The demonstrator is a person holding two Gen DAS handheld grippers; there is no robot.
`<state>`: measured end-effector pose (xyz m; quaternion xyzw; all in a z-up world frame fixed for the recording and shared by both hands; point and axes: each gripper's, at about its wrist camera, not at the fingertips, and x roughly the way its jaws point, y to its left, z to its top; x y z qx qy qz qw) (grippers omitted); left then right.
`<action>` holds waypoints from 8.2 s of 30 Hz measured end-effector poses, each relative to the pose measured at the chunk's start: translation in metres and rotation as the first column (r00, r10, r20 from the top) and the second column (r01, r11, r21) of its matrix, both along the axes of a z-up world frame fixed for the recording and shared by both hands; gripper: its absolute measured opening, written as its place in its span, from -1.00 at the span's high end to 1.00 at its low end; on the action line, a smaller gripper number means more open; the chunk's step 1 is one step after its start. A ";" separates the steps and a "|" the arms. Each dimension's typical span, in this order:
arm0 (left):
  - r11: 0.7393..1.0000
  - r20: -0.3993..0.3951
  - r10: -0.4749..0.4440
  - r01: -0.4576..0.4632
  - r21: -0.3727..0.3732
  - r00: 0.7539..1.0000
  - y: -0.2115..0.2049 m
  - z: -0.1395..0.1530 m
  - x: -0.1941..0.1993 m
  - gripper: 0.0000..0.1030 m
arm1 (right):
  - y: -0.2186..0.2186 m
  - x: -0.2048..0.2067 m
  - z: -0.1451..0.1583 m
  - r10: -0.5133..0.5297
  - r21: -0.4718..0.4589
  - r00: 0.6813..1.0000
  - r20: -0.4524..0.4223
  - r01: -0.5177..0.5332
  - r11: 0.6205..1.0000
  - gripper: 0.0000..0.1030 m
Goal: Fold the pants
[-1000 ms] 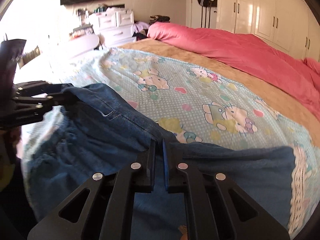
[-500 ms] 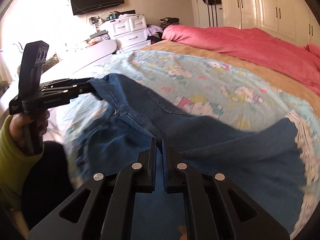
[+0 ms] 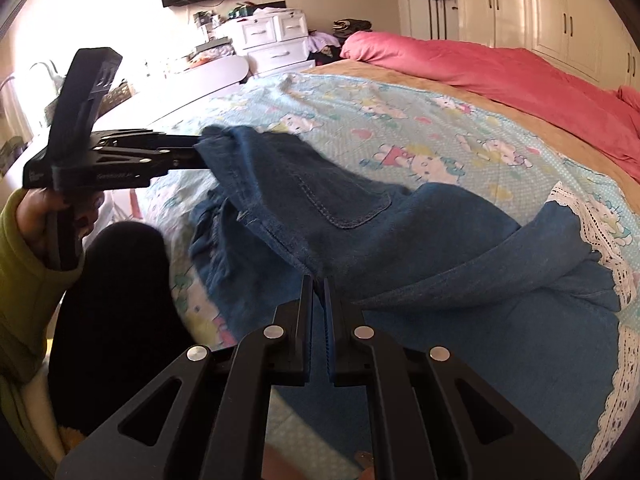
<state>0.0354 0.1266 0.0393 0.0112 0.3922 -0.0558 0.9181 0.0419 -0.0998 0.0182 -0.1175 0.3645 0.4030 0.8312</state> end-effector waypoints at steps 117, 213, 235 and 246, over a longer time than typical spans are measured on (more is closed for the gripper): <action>0.871 -0.094 -0.336 0.271 -0.409 0.937 -0.179 -0.066 0.039 -0.13 | -0.023 0.200 -0.009 -0.411 -0.299 0.910 0.054 0.408 0.863 -0.13; 0.803 -0.034 -0.596 0.596 -0.020 0.802 -0.203 -0.049 -0.027 0.94 | -0.113 -0.048 -0.030 -0.166 -0.347 0.982 0.088 0.186 0.919 0.90; 0.942 0.031 -0.314 0.316 -0.115 0.949 -0.130 -0.013 -0.024 -0.42 | -0.191 -0.044 0.005 -0.394 -0.026 0.918 -0.033 0.394 0.919 -0.19; 0.977 -0.102 0.051 -0.071 -0.202 0.993 -0.059 -0.043 0.001 -0.81 | -0.208 -0.005 -0.023 -0.562 -0.214 0.824 -0.070 0.538 0.816 -0.42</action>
